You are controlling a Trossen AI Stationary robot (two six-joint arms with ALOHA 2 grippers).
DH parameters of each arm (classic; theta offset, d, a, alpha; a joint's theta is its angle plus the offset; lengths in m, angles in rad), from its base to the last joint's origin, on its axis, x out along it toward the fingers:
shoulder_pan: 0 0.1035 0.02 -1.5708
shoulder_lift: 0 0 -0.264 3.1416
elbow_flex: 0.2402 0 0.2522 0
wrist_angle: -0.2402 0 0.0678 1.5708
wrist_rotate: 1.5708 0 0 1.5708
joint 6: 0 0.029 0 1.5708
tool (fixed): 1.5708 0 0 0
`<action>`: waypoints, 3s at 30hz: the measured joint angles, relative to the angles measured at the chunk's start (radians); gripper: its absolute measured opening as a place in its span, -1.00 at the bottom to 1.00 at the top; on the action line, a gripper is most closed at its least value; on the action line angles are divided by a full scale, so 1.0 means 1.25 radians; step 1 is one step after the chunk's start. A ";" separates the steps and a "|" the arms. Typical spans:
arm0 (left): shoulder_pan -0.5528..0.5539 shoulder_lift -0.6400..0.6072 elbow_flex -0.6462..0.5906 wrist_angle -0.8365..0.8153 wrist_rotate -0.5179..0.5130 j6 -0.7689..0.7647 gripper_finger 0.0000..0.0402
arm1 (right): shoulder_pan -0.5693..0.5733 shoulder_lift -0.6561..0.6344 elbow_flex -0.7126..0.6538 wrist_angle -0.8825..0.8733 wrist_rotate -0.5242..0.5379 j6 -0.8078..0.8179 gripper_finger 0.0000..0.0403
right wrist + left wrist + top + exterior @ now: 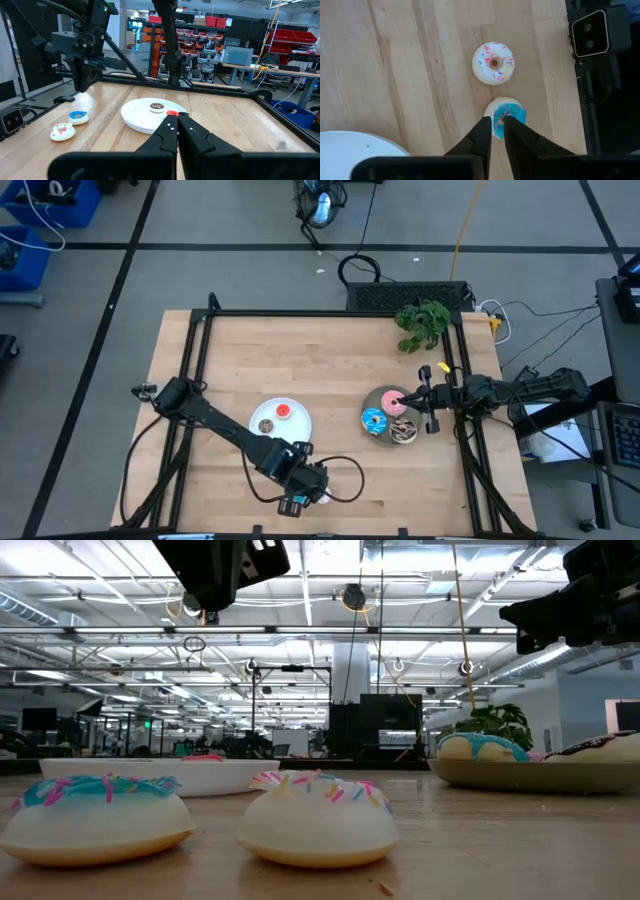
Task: Pick & Place donuts
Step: Put the small blue donut on the white plate
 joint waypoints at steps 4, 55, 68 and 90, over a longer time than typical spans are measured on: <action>0.000 0.000 0.000 0.000 -0.001 0.005 -0.66 | 0.000 0.000 0.000 0.000 0.000 0.000 -1.00; -0.060 0.019 -0.102 0.144 -0.048 0.011 0.57 | 0.000 0.002 0.000 0.000 0.000 0.014 -1.00; -0.073 0.023 -0.102 0.156 -0.049 0.013 0.68 | 0.000 0.002 0.000 0.000 0.000 0.015 -1.00; -0.073 0.088 -0.101 0.163 -0.063 0.033 0.68 | 0.000 0.011 0.000 0.006 0.000 0.016 -1.00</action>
